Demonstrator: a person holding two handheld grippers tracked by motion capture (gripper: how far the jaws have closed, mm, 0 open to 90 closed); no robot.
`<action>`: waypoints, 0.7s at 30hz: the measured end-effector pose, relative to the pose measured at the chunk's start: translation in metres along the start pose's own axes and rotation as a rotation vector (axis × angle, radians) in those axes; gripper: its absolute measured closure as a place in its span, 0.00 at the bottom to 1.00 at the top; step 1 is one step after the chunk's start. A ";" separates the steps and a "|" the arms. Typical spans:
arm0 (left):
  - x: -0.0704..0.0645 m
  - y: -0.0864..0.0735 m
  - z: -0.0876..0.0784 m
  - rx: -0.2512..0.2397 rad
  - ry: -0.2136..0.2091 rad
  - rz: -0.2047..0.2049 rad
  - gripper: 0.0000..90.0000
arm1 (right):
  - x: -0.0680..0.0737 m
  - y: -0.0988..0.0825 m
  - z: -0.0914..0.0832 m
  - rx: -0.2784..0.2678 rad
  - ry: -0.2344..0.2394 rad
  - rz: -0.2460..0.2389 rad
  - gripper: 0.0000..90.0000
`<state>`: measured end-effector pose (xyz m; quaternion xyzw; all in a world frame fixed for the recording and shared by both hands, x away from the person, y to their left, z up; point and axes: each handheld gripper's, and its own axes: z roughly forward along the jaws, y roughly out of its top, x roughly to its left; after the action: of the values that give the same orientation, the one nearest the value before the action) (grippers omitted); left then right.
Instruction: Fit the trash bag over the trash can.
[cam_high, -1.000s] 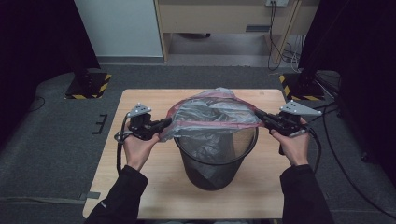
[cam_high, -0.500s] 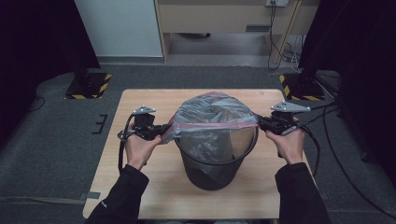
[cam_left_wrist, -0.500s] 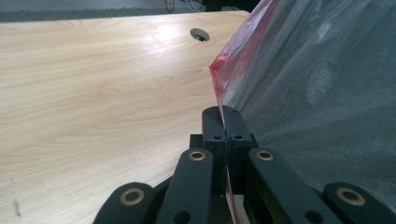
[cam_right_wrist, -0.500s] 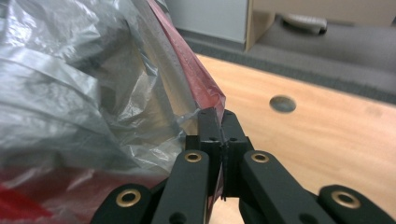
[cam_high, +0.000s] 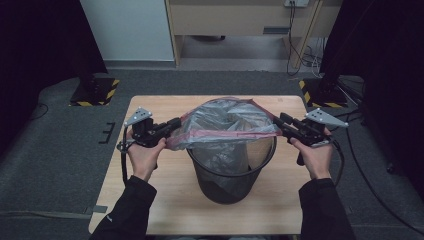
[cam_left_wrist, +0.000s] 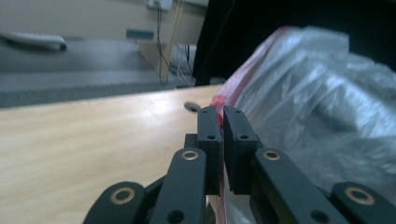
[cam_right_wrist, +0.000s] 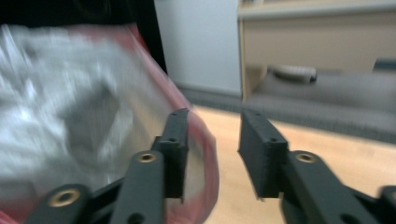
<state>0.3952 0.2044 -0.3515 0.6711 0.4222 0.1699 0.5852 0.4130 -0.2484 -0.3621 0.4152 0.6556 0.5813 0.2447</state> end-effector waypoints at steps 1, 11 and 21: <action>0.000 0.001 0.000 -0.001 -0.003 0.001 0.96 | -0.001 0.004 -0.002 -0.032 0.009 0.005 0.62; -0.001 0.005 0.009 -0.037 -0.015 0.028 0.98 | 0.004 0.030 0.011 -0.066 0.101 -0.095 0.61; -0.002 0.001 0.016 -0.040 -0.036 0.050 1.00 | 0.002 0.020 0.040 -0.021 0.192 -0.120 0.73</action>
<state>0.4065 0.1927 -0.3543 0.6725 0.3912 0.1807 0.6016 0.4496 -0.2251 -0.3503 0.3149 0.6936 0.6096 0.2195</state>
